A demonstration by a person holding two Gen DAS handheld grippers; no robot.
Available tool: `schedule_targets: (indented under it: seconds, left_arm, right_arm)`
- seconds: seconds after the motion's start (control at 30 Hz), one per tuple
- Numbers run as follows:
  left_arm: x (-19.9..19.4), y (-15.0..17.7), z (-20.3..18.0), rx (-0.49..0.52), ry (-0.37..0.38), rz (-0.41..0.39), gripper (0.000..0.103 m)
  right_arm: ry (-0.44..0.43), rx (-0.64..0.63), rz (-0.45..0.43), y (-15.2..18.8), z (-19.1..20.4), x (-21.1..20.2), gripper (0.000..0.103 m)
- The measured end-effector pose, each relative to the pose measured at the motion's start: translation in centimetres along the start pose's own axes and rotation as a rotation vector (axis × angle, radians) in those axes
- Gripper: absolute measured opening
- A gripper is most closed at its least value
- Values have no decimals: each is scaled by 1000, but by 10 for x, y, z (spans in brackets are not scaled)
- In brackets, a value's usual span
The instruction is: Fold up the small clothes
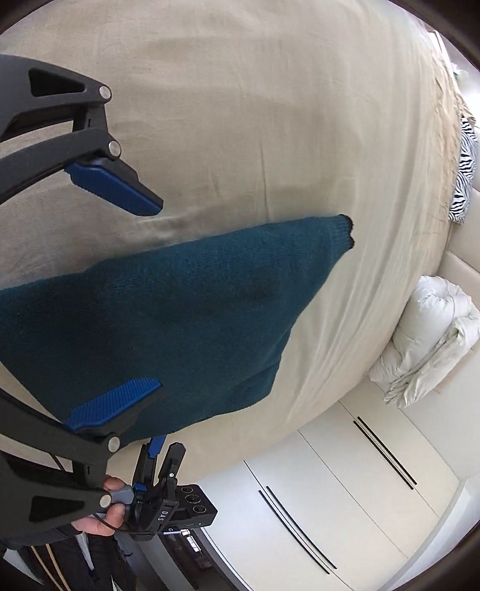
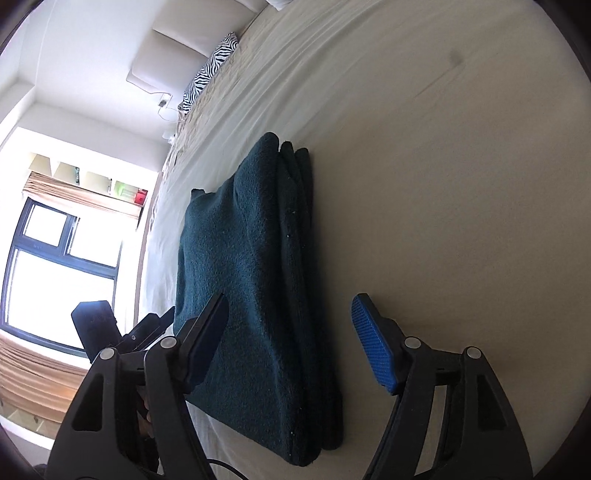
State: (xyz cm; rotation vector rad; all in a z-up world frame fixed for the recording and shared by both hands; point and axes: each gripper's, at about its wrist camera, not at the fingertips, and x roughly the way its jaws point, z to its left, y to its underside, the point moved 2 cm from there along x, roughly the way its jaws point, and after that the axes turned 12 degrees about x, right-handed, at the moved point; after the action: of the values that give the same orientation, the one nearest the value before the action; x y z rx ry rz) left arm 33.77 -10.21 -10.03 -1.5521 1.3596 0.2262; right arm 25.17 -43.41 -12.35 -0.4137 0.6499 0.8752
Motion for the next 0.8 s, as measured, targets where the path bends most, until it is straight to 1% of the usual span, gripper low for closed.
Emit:
schedule_targets:
  seconds: [0.03,0.13,0.23,0.27,0.3,0.33,0.37,0.4,0.43,0.47,0.5,0.53,0.57,0.6,0.63,0.73,0.8]
  left_arm:
    - [6,1,3,-21,19,21,91]
    - [23,0,7,-57,61,75,91]
    - [34,-10,6,-51,48,115,91]
    - [38,-14,5,-51,58,128,88]
    - [42,-17,5,-60,66,140,77]
    - [46,-19,6,-76,65,158,72]
    - [49,-21,8,-92,61,164,69]
    - [50,-23,8,-94,58,165,63]
    - [51,-23,7,-92,49,166,61]
    - [51,-24,6,-92,42,164,58]
    - [49,-24,4,-86,36,161,54]
    - [48,-24,2,-79,29,159,52]
    - [47,-24,0,-72,21,158,48]
    - [45,-25,-4,-64,12,158,45]
    - [42,-25,-6,-58,2,156,43]
    - [24,-25,-19,-15,-35,140,40]
    - [5,-22,-29,21,-64,124,40]
  right_arm:
    - [1,-7,20,0,-10,2,69]
    - [10,11,75,-14,-7,22,69]
    - [14,14,105,-28,0,38,68]
    - [33,0,121,-30,4,44,68]
    - [59,-18,132,-31,8,51,68]
    - [77,-37,140,-27,12,51,67]
    - [101,-59,149,-27,17,56,65]
    - [135,-81,153,-26,22,60,59]
    - [168,-98,150,-25,27,62,52]
    - [191,-113,146,-24,31,63,48]
    - [211,-127,139,-22,34,63,39]
    - [231,-146,127,-17,39,60,34]
    - [250,-166,111,-15,42,60,32]
    - [274,-189,91,-11,47,63,26]
    - [296,-214,71,-7,54,63,24]
    - [373,-293,6,11,79,57,22]
    - [388,-332,-22,24,98,53,21]
